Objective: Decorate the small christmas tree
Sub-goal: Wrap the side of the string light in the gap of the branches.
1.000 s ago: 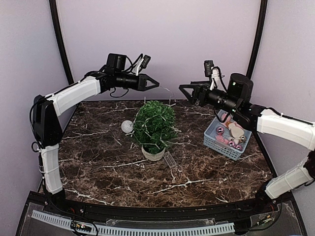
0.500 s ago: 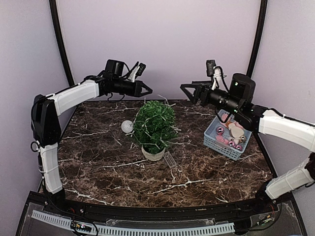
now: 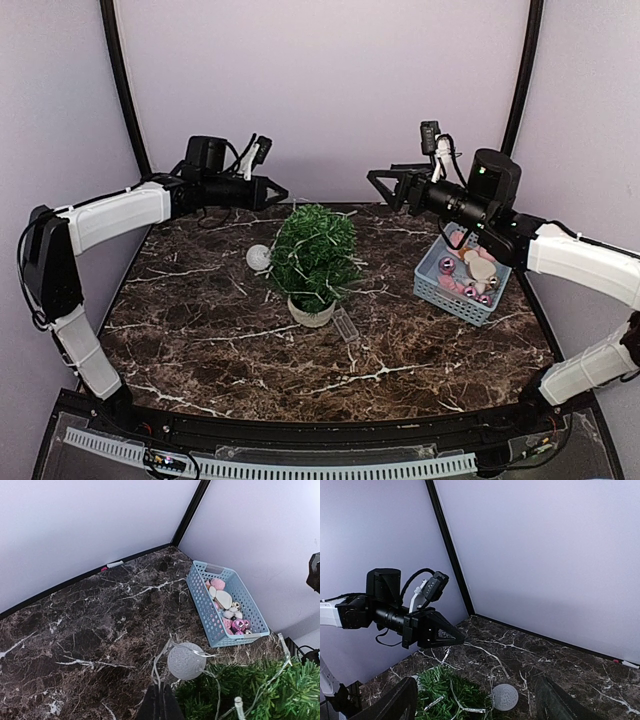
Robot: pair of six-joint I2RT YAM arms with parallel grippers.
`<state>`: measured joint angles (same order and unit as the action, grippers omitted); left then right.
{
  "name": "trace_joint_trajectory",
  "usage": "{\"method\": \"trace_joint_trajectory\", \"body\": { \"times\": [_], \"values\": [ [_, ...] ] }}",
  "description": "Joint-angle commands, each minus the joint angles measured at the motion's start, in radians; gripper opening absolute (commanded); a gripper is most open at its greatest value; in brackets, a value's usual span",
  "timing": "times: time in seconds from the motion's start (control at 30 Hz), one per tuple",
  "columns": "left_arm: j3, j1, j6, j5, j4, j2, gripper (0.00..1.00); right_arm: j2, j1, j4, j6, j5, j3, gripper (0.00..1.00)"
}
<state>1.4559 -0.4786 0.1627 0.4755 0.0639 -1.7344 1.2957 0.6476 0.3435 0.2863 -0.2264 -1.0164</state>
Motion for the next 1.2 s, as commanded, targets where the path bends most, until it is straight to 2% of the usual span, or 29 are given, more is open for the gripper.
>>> {"method": "trace_joint_trajectory", "body": {
  "times": [0.0,0.3,0.43,0.57,0.8,1.0,1.17],
  "values": [
    [-0.071,0.004,0.023,-0.040,-0.061,0.082,0.00,-0.025,0.006,0.022,0.000,0.005,0.006,0.82],
    [-0.156,0.003,0.046,-0.040,-0.092,0.146,0.00,-0.005,0.018,-0.009,-0.016,-0.040,-0.021,0.83],
    [-0.188,0.003,0.050,-0.047,-0.097,0.163,0.00,0.037,0.063,-0.095,-0.089,-0.060,-0.074,0.83],
    [-0.220,0.003,0.059,-0.035,-0.112,0.181,0.00,0.060,0.120,-0.157,-0.172,-0.001,-0.097,0.84],
    [-0.237,0.003,0.073,-0.014,-0.125,0.207,0.00,0.066,0.167,-0.201,-0.219,0.091,-0.085,0.82],
    [-0.268,0.004,0.080,-0.025,-0.127,0.230,0.00,0.116,0.202,-0.256,-0.246,0.150,-0.142,0.81],
    [-0.301,0.003,0.090,-0.027,-0.129,0.256,0.00,0.132,0.211,-0.239,-0.246,0.161,-0.152,0.81]
  ]
}}
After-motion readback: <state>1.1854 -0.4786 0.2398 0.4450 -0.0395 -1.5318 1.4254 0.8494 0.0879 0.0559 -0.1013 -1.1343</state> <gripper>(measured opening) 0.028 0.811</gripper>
